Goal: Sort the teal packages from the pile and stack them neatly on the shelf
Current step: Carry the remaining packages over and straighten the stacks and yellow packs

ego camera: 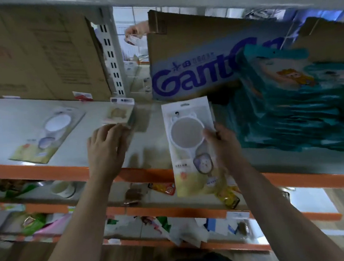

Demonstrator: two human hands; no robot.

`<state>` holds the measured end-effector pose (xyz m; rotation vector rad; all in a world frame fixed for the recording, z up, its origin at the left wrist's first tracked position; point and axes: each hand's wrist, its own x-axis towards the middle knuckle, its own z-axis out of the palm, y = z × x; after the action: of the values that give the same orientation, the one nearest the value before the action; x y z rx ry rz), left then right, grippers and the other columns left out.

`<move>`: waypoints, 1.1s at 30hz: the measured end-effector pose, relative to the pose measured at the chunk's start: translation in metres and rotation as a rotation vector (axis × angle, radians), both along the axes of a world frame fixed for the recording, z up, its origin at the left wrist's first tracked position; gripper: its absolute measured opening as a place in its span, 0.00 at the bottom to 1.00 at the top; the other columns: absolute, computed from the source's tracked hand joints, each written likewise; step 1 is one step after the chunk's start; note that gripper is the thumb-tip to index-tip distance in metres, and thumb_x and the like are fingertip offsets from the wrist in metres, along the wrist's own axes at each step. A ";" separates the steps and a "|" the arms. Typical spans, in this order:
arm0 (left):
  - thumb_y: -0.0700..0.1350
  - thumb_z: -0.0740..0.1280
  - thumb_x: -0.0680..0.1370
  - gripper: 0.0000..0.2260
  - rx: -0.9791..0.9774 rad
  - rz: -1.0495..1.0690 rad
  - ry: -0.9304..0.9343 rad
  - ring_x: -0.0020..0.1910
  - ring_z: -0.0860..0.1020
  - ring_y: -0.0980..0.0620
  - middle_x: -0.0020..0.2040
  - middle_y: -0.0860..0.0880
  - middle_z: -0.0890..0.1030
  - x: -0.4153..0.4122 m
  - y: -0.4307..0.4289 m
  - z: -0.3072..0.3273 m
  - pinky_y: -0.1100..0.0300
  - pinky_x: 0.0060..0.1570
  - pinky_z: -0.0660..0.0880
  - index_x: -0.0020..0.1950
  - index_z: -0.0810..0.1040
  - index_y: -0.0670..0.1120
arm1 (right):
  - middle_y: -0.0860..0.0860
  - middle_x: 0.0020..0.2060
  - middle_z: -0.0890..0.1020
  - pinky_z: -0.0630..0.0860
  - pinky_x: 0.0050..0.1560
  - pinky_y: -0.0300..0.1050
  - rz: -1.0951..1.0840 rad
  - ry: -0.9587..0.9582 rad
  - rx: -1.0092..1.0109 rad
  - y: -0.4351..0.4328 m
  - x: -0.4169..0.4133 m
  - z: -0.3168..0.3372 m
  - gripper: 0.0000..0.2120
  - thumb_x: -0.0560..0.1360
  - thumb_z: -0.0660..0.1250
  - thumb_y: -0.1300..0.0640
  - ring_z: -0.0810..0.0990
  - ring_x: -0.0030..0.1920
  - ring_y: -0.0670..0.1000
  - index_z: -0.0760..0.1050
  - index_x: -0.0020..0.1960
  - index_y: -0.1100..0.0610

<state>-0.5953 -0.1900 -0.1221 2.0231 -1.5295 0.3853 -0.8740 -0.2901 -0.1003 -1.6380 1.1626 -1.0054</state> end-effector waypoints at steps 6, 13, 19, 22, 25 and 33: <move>0.55 0.55 0.81 0.23 0.081 0.031 0.072 0.63 0.71 0.39 0.64 0.39 0.75 0.050 0.018 -0.015 0.44 0.58 0.68 0.70 0.71 0.42 | 0.48 0.47 0.81 0.77 0.41 0.43 -0.125 0.191 0.068 -0.028 0.090 0.018 0.12 0.77 0.67 0.49 0.81 0.43 0.46 0.75 0.57 0.52; 0.60 0.50 0.80 0.28 0.108 0.014 0.136 0.62 0.72 0.40 0.63 0.39 0.75 0.056 0.021 -0.028 0.45 0.59 0.67 0.71 0.68 0.43 | 0.53 0.57 0.80 0.79 0.48 0.48 -0.090 0.183 0.213 -0.059 0.149 0.009 0.17 0.77 0.67 0.58 0.80 0.51 0.50 0.73 0.65 0.56; 0.59 0.50 0.80 0.25 0.070 0.014 0.136 0.61 0.71 0.43 0.62 0.42 0.76 0.058 0.018 -0.035 0.47 0.58 0.67 0.69 0.69 0.45 | 0.57 0.61 0.78 0.75 0.61 0.54 -0.168 0.456 0.082 -0.071 0.166 -0.008 0.20 0.76 0.68 0.58 0.77 0.61 0.57 0.71 0.66 0.59; 0.59 0.51 0.80 0.25 0.054 0.006 0.133 0.61 0.71 0.43 0.62 0.42 0.76 0.058 0.017 -0.036 0.49 0.57 0.67 0.69 0.70 0.45 | 0.57 0.59 0.79 0.76 0.56 0.51 -0.175 0.577 0.053 -0.074 0.167 -0.014 0.20 0.76 0.69 0.56 0.78 0.59 0.58 0.70 0.66 0.60; 0.58 0.51 0.80 0.25 0.037 0.008 0.148 0.60 0.72 0.43 0.61 0.42 0.77 0.058 0.017 -0.036 0.49 0.57 0.67 0.68 0.71 0.44 | 0.58 0.58 0.80 0.76 0.51 0.48 -0.182 0.640 0.027 -0.074 0.168 -0.018 0.19 0.76 0.69 0.53 0.79 0.57 0.58 0.72 0.63 0.61; 0.57 0.52 0.80 0.24 0.013 0.005 0.156 0.59 0.73 0.44 0.60 0.42 0.78 0.058 0.018 -0.036 0.51 0.55 0.66 0.67 0.73 0.44 | 0.58 0.57 0.80 0.67 0.41 0.42 -0.211 0.672 -0.078 -0.072 0.173 -0.024 0.26 0.72 0.74 0.52 0.80 0.57 0.58 0.70 0.64 0.60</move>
<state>-0.5376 -0.1723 -0.1582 2.0164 -1.4348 0.2141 -0.7005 -0.3620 -0.1243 -2.0211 1.7824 -0.6328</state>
